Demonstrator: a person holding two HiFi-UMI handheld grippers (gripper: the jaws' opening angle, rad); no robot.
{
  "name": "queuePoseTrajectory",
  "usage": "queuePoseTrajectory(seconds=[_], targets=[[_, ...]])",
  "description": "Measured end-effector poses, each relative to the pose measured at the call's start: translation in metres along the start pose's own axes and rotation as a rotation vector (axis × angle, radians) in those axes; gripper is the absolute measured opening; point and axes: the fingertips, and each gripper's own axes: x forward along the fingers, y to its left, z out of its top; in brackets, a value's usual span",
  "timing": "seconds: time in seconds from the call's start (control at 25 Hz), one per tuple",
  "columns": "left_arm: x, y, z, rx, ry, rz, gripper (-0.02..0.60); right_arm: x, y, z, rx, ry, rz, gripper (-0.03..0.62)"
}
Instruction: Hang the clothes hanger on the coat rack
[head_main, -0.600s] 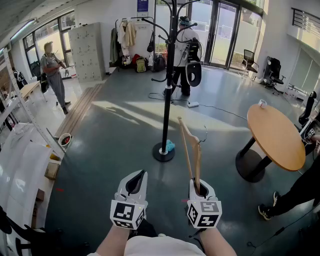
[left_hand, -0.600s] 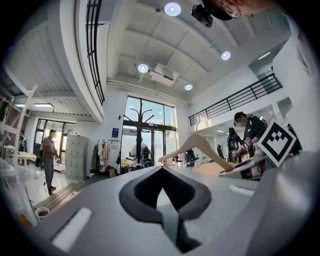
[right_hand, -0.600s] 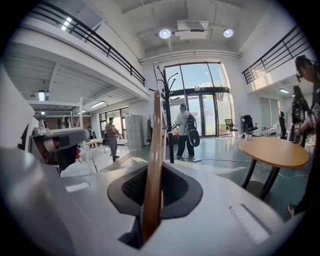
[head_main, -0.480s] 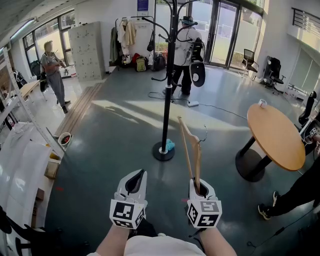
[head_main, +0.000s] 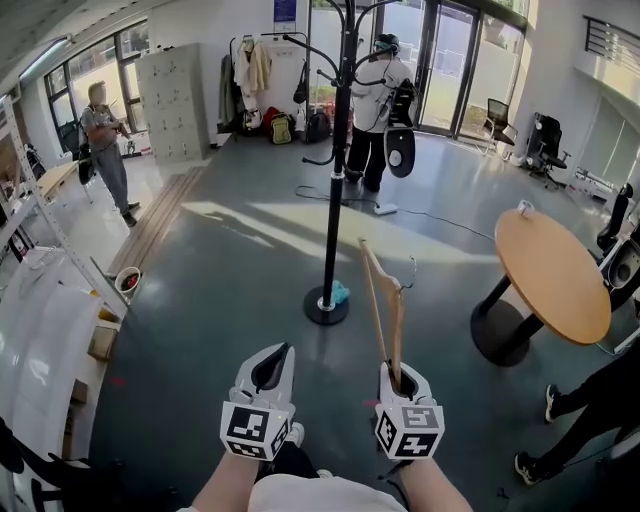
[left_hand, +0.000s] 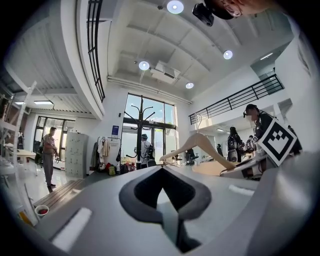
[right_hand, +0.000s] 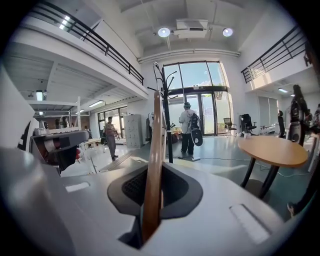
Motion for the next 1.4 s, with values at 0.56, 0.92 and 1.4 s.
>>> queuePoseTrajectory(seconds=[0.56, 0.92, 1.4], targets=[[0.074, 0.048, -0.011, -0.006, 0.021, -0.076, 0.000, 0.075, -0.016, 0.012, 0.028, 0.033, -0.088, 0.054], [0.142, 0.126, -0.009, -0.007, 0.010, -0.128, 0.000, 0.153, -0.018, 0.036, 0.061, 0.037, -0.193, 0.054], [0.212, 0.200, -0.035, -0.046, 0.037, -0.124, 0.000, 0.241, -0.029, 0.068, 0.065, 0.036, -0.261, 0.054]])
